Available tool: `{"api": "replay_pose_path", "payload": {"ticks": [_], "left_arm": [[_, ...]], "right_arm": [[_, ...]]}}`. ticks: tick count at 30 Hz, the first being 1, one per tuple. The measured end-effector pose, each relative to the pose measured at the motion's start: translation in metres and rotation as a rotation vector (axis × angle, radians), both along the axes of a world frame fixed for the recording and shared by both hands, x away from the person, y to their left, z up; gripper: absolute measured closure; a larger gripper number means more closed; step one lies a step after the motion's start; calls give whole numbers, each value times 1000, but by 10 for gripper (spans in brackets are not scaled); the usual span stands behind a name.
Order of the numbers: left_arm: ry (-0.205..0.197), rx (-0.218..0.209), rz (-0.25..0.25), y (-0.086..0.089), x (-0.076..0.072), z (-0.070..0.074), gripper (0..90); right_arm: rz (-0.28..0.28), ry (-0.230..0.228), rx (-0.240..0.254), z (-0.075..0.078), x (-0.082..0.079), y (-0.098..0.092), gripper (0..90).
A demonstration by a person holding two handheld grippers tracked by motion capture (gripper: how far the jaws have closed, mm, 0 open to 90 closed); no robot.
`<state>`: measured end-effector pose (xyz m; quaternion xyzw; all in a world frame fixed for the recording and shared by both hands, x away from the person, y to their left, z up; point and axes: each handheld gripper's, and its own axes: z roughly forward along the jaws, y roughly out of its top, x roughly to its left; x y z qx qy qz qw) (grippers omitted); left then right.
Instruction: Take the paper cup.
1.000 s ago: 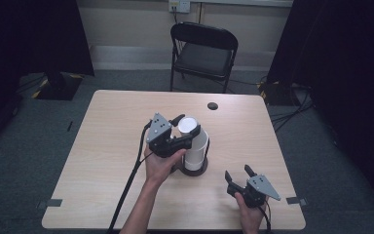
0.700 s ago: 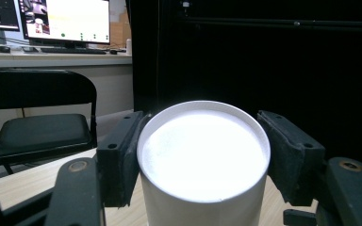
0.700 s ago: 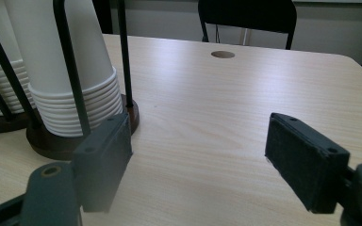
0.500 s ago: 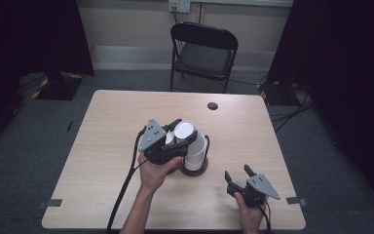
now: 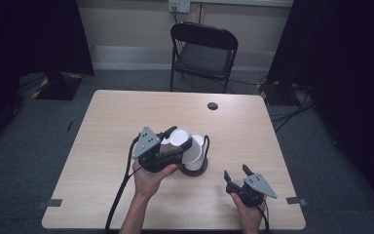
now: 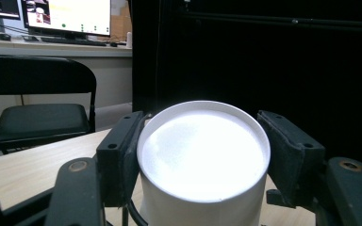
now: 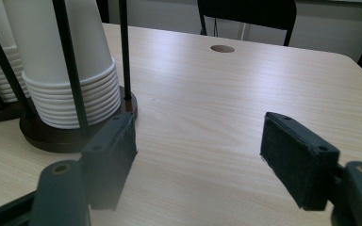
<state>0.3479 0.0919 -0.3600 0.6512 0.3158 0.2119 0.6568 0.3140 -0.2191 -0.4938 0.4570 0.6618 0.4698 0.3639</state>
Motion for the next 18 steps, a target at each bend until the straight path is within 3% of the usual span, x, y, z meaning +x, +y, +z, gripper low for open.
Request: {"api": "replay_pose_path", "payload": {"ticks": [4, 10, 14, 18], "left_arm": [[-11, -17, -20, 7, -5, -5, 351], [10, -31, -22, 12, -12, -15, 351], [42, -62, -50, 16, -18, -24, 351], [68, -66, -31, 19, -21, -28, 351]], "right_arm": [[2, -3, -11, 0, 0, 1, 298], [23, -9, -21, 0, -1, 2, 315], [39, -19, -25, 0, -2, 5, 345], [49, -19, -20, 0, -3, 5, 355]]}}
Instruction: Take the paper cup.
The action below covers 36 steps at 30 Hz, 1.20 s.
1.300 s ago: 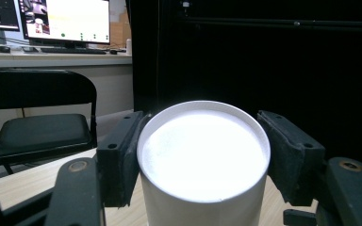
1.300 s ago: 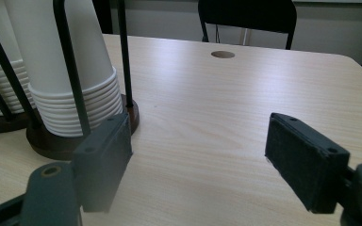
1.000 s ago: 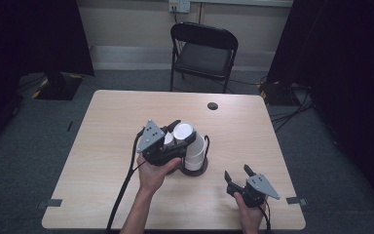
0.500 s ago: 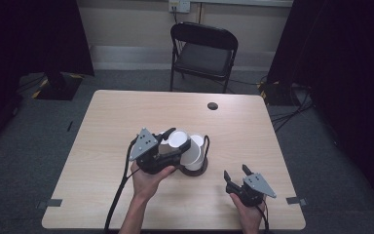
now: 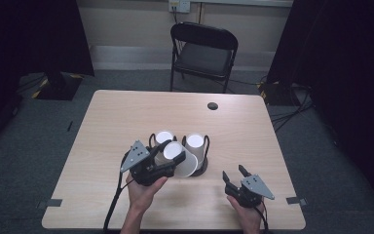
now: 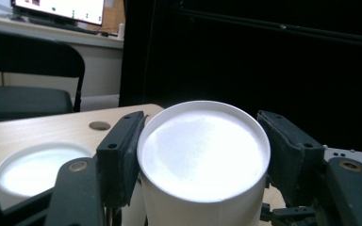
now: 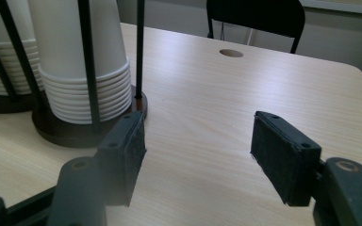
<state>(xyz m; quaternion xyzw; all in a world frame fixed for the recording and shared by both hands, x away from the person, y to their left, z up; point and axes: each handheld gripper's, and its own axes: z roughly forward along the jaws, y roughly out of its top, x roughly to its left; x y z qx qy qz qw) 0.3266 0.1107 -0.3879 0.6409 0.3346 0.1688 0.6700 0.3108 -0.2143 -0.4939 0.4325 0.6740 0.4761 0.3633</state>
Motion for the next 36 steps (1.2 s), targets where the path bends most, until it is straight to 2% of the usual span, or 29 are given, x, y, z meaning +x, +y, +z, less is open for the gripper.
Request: {"api": "replay_pose_path", "payload": {"ticks": [4, 7, 11, 12, 13, 14, 16, 17, 19, 20, 21, 22, 26, 28, 29, 34, 36], "left_arm": [[43, -63, 4, 8, -3, -7, 351], [61, -76, 11, 11, -4, -10, 351], [80, -84, 16, 14, -6, -13, 352], [96, -109, 18, 17, -7, -15, 352], [96, -109, 18, 17, -7, -15, 352], [108, -132, 9, 19, -7, -18, 352], [116, -142, 11, 22, -8, -19, 352], [116, -142, 11, 22, -8, -19, 352], [128, -160, 3, 25, -10, -21, 352], [128, -160, 3, 25, -10, -21, 352], [137, -183, -12, 26, -10, -22, 352], [139, -182, -9, 27, -10, -23, 352], [162, -206, -34, 28, -9, -29, 352], [172, -203, -32, 28, -9, -33, 352], [186, -222, -43, 28, -8, -36, 352], [207, -249, -77, 31, -7, -38, 352], [217, -246, -89, 31, -6, -38, 352]], "right_arm": [[35, -12, 21, 1, -4, 2, 373], [82, -30, 66, 2, -9, 8, 406], [122, -40, 61, 4, -12, 21, 444], [165, -50, 70, 5, -14, 31, 475], [165, -50, 70, 5, -14, 31, 475], [205, -61, 73, 5, -16, 41, 477], [254, -69, 88, 6, -17, 49, 488], [254, -69, 88, 6, -17, 49, 488], [326, -85, 114, 6, -18, 59, 491], [353, -88, 123, 6, -18, 61, 485], [378, -92, 131, 6, -18, 63, 486], [394, -100, 133, 6, -18, 65, 488], [426, -131, 131, 7, -20, 68, 506], [448, -152, 125, 8, -21, 70, 513], [453, -165, 117, 9, -21, 71, 521], [470, -179, 118, 11, -21, 71, 530], [476, -183, 120, 12, -21, 72, 531]]}}
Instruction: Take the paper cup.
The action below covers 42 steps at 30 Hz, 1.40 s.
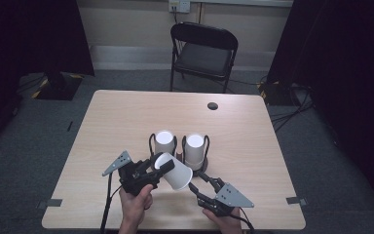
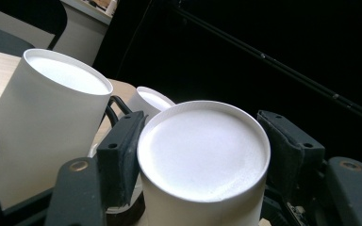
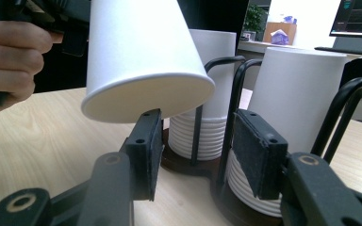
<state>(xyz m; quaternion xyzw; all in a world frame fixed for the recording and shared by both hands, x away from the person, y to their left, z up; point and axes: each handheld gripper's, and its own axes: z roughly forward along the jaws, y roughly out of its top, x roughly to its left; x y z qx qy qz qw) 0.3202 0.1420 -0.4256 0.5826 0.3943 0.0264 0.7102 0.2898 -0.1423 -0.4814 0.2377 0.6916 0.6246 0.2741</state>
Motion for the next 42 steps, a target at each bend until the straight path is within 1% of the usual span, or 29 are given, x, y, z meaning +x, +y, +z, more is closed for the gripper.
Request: {"api": "replay_pose_path", "payload": {"ticks": [3, 4, 5, 6, 7, 8, 9, 11, 13, 14, 16, 21, 22, 23, 24, 25, 28, 29, 32, 33, 34, 35, 36, 37, 38, 40, 41, 42], "left_arm": [[16, -23, -18, 1, 0, -1, 352], [26, -42, -19, 1, -1, -2, 352], [25, -48, -27, 2, -1, -3, 352], [32, -51, -26, 2, -1, -3, 352], [33, -39, -19, 3, -2, -4, 352], [39, -36, -17, 3, -3, -5, 352], [39, -36, -17, 3, -3, -5, 352], [50, -57, -24, 2, -6, -8, 352], [54, -50, -31, 2, -7, -9, 352], [54, -50, -31, 2, -7, -9, 352], [67, -57, -33, 1, -9, -9, 352], [72, -68, -60, -1, -10, -8, 352], [72, -68, -60, -1, -10, -8, 352], [75, -80, -64, -3, -11, -7, 352], [75, -83, -65, -4, -11, -7, 352], [75, -83, -65, -4, -11, -7, 352], [73, -87, -78, -5, -11, -7, 352], [76, -81, -79, -6, -12, -6, 352], [77, -88, -76, -6, -12, -5, 351], [95, -109, -82, -6, -11, -5, 351], [98, -120, -92, -6, -11, -6, 351], [107, -119, -99, -6, -11, -6, 352], [110, -144, -109, -8, -10, -8, 352], [111, -126, -104, -8, -10, -8, 351], [107, -128, -100, -8, -10, -8, 351], [110, -135, -96, -8, -10, -7, 350], [95, -134, -106, -7, -10, -7, 348], [91, -121, -105, -7, -10, -7, 347]], "right_arm": [[5, -10, 3, 3, -1, 1, 540], [11, -17, 1, 4, -1, 2, 548], [19, -17, 4, 5, -1, 2, 552], [25, -30, 4, 5, -1, 3, 552], [27, -27, 7, 6, -2, 3, 555], [32, -26, 3, 6, -2, 4, 558], [32, -26, 3, 6, -2, 4, 558], [49, -34, 3, 7, -1, 7, 576], [55, -41, -7, 6, -2, 8, 600], [62, -46, -7, 6, -2, 8, 604], [63, -63, -7, 6, -2, 9, 610], [68, -99, 4, 8, -2, 11, 627], [69, -105, 0, 9, -1, 11, 631], [74, -112, 5, 10, -1, 12, 636], [74, -111, 10, 10, 0, 13, 644], [74, -111, 10, 10, 0, 13, 644], [90, -129, 35, 11, 3, 14, 670], [91, -131, 37, 11, 5, 15, 680], [95, -135, 42, 12, 7, 16, 696], [96, -140, 45, 13, 8, 16, 702], [98, -139, 48, 13, 8, 16, 707], [98, -141, 56, 14, 8, 17, 708], [100, -147, 61, 14, 9, 18, 716], [103, -150, 70, 14, 9, 19, 729], [104, -151, 74, 14, 9, 20, 732], [106, -145, 65, 13, 9, 20, 758], [110, -144, 64, 13, 9, 20, 769], [110, -145, 59, 12, 9, 20, 779]]}}
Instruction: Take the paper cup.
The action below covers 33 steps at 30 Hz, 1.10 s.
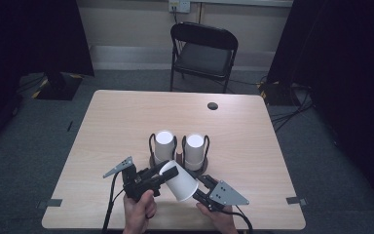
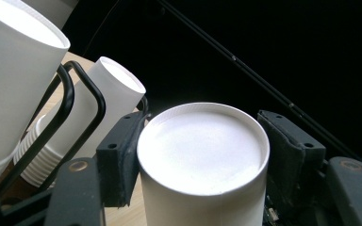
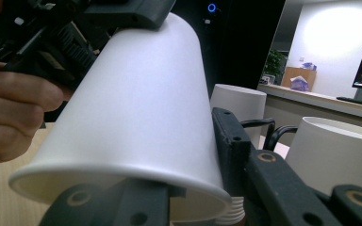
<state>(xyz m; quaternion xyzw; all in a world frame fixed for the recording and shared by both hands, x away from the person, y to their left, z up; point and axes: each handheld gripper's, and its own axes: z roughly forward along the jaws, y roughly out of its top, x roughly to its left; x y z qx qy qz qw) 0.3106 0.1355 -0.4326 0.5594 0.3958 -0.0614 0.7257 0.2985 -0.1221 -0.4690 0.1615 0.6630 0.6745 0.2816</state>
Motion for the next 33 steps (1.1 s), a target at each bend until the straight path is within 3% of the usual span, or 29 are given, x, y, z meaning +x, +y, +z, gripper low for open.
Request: {"api": "replay_pose_path", "payload": {"ticks": [11, 17, 19, 23, 27, 28, 33], "left_arm": [[-8, -25, 6, 1, 2, -1, 329], [-37, 25, 34, 1, 2, -1, 323], [-72, 59, 57, 2, 1, 1, 323], [-86, 70, 69, 4, 0, 2, 309], [-110, 87, 117, 6, -1, 3, 286], [-122, 126, 153, 7, -2, 4, 266], [-147, 161, 195, 10, -5, 3, 244]], "right_arm": [[-5, -14, 12, 2, -2, -2, 860], [0, 17, -1, 2, -2, -3, 864], [7, 28, -1, 2, -1, -3, 865], [6, 40, -6, 2, -1, -4, 865], [6, 68, -10, 2, -1, -6, 865], [4, 77, -15, 2, 0, -6, 865], [-25, 122, -25, 2, 1, -9, 865]]}}
